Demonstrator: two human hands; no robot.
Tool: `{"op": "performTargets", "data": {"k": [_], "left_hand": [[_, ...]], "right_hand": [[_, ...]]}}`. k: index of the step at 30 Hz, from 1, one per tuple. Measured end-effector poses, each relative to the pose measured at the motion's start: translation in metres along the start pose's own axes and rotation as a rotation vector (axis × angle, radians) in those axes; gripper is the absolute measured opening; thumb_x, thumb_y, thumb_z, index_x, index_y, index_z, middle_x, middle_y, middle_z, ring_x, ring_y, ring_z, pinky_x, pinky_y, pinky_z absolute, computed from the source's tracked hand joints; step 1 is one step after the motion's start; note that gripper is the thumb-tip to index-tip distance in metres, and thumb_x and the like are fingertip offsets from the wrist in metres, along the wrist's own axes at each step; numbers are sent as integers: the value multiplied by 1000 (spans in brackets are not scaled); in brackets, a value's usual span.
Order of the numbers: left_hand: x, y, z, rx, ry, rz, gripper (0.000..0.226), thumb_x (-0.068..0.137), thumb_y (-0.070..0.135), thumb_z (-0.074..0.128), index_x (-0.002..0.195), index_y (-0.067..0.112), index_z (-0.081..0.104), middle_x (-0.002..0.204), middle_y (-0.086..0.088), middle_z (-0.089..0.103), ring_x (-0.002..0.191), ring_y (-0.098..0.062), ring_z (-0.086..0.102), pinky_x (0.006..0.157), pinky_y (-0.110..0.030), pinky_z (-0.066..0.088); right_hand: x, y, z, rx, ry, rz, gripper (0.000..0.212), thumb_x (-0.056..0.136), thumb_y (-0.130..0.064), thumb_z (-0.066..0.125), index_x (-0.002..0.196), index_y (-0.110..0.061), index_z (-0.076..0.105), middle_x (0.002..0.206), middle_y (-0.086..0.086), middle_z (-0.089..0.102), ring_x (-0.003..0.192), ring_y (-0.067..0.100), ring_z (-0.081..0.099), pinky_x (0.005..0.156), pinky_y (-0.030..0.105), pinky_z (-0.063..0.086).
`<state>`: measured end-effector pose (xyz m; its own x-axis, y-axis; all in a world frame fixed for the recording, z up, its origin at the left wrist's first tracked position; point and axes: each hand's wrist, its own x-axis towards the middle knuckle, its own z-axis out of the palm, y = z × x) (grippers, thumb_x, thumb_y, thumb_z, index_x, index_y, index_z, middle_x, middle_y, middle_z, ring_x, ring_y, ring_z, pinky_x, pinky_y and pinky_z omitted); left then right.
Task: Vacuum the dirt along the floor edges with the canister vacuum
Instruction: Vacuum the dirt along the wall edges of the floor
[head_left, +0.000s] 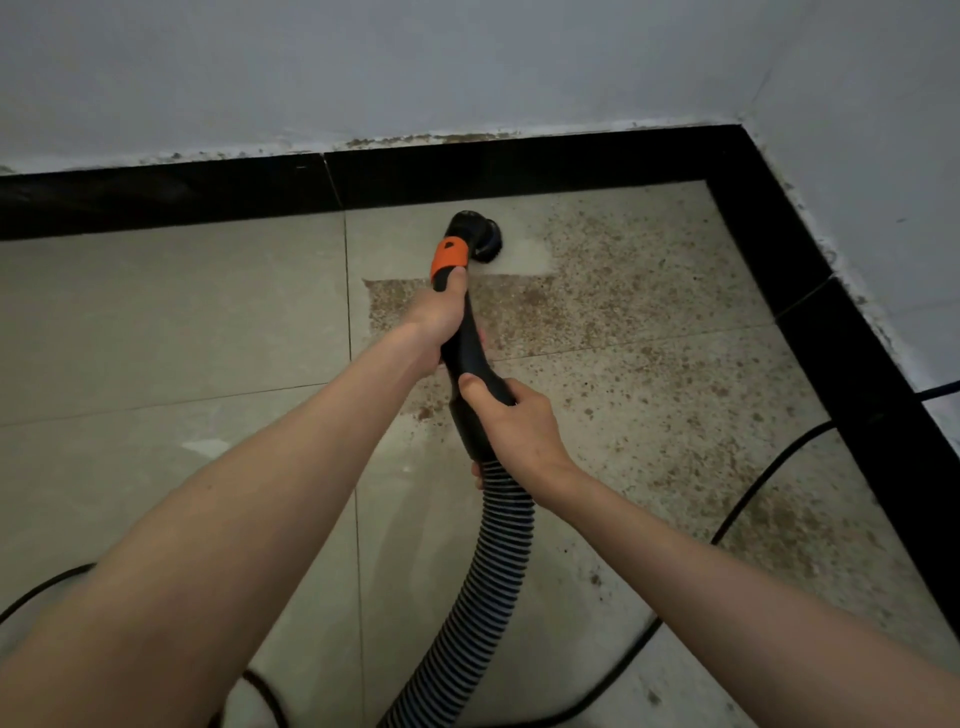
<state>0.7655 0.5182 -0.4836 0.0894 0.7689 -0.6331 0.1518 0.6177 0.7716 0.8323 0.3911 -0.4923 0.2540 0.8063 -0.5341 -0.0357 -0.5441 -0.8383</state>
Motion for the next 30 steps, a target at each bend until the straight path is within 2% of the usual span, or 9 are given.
{"op": "performTargets", "data": {"k": [4, 6, 8, 12, 15, 18, 21, 25, 30], "left_hand": [[2, 7, -36, -5, 110, 17, 45, 98, 44, 42, 120, 5, 48, 82, -7, 57, 66, -21, 59, 67, -33, 54], [-2, 10, -53, -24, 141, 21, 46, 98, 44, 42, 122, 5, 47, 82, -7, 57, 62, -19, 60, 62, -31, 53], [-8, 8, -68, -33, 168, 13, 48, 98, 44, 41, 125, 4, 46, 83, -7, 56, 67, -20, 58, 62, -33, 51], [-23, -8, -82, -70, 195, -7, 44, 98, 43, 42, 120, 5, 44, 83, -9, 57, 69, -22, 58, 65, -34, 52], [-34, -20, -85, -128, 198, -16, 42, 98, 43, 42, 115, 4, 43, 77, -10, 58, 60, -21, 60, 58, -32, 52], [-42, -29, -86, -160, 195, -27, 45, 98, 43, 43, 115, 2, 46, 76, -9, 58, 60, -21, 58, 60, -33, 52], [-46, -33, -81, -186, 172, -41, 39, 98, 44, 42, 103, 6, 48, 72, -8, 57, 57, -20, 57, 54, -31, 50], [-48, -34, -67, -168, 128, -39, 42, 98, 44, 42, 111, 4, 47, 77, -9, 55, 66, -22, 56, 68, -36, 53], [-47, -28, -45, -137, 55, -39, 42, 98, 44, 44, 113, 5, 49, 75, -7, 55, 57, -19, 57, 50, -28, 48]], "right_hand": [[5, -16, 24, 16, -135, 23, 32, 87, -44, 66, 84, -13, 59, 62, 9, 61, 38, 22, 57, 41, 29, 49], [3, -23, 36, 14, -199, 43, 33, 87, -45, 65, 88, -13, 58, 66, 12, 60, 38, 21, 57, 41, 29, 50], [-2, -25, 45, 5, -248, 66, 34, 87, -47, 64, 89, -14, 57, 69, 13, 60, 39, 21, 57, 42, 29, 50], [-21, -18, 52, 10, -294, 113, 34, 88, -46, 64, 90, -13, 56, 66, 14, 59, 38, 22, 56, 40, 29, 49], [-34, -12, 50, -9, -318, 117, 34, 88, -46, 63, 90, -13, 54, 67, 14, 59, 39, 21, 55, 40, 28, 49], [-44, -11, 46, -61, -302, 96, 35, 87, -47, 63, 92, -14, 56, 68, 12, 59, 40, 20, 55, 42, 28, 49], [-52, -9, 43, -91, -248, 82, 37, 84, -48, 65, 93, -13, 59, 68, 9, 60, 41, 21, 55, 43, 29, 49], [-55, -6, 35, -115, -180, 60, 33, 82, -49, 65, 88, -16, 60, 68, 7, 62, 41, 20, 57, 42, 29, 50], [-53, -2, 22, -86, -123, 55, 31, 83, -48, 65, 86, -18, 60, 66, 6, 61, 39, 21, 57, 41, 28, 49]]}}
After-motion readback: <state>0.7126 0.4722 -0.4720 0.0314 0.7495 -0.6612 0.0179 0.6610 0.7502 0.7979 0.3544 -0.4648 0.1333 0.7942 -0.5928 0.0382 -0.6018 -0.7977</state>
